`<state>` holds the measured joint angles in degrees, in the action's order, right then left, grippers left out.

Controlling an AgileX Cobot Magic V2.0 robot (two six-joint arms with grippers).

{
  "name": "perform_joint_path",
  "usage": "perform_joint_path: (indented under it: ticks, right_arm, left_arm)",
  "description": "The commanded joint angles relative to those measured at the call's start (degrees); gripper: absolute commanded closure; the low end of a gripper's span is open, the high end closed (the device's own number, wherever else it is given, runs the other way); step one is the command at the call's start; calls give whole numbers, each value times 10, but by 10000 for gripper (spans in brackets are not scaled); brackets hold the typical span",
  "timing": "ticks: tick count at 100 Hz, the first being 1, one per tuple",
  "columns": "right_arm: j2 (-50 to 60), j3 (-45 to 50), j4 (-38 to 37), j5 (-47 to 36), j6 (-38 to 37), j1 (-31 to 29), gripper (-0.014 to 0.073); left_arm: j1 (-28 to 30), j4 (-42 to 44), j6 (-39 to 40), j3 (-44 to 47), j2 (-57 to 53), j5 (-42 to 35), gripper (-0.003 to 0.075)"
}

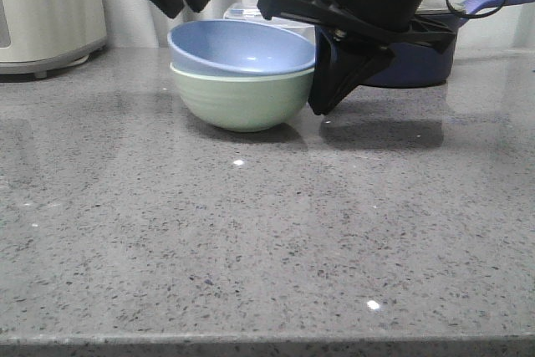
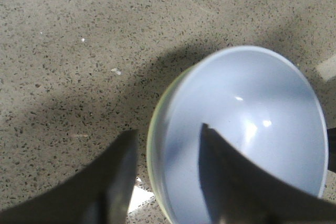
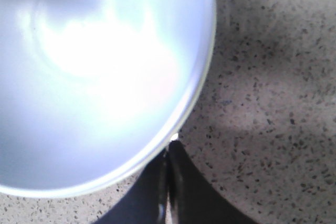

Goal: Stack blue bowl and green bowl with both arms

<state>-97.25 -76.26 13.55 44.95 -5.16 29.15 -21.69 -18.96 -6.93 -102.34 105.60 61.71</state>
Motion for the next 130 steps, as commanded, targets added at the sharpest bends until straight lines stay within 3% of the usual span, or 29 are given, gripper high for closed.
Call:
perform_joint_path:
  ticks: [1,15,40,54,70,104,130]
  right_arm:
    - [25,-13,7,-19,7,0,643]
    - [25,-13,7,-19,7,0,643]
    - [25,-13,8,-6,7,0,643]
    - [28,-13,4,19,6,-7,643]
    - [55,-7,-29,31,6,-15,643]
    - [179,61,-47,4,0,-79,643]
    - [287,141,-52,-38,0,-135,643]
  left_arm:
    - [-6,-19,-2,-19,-31,-23,305]
    - [-6,-19,-2,-19,-31,-10,316]
    - [-4,-17,-2,-19,-47,1,428]
    - [-3,33,2,-19,-71,-1,503]
    - [2,82,29,11,-114,-32,535]
    - [52,85,33,188,-265,-120,542]
    - [131,88,33,354,-414,-183,727]
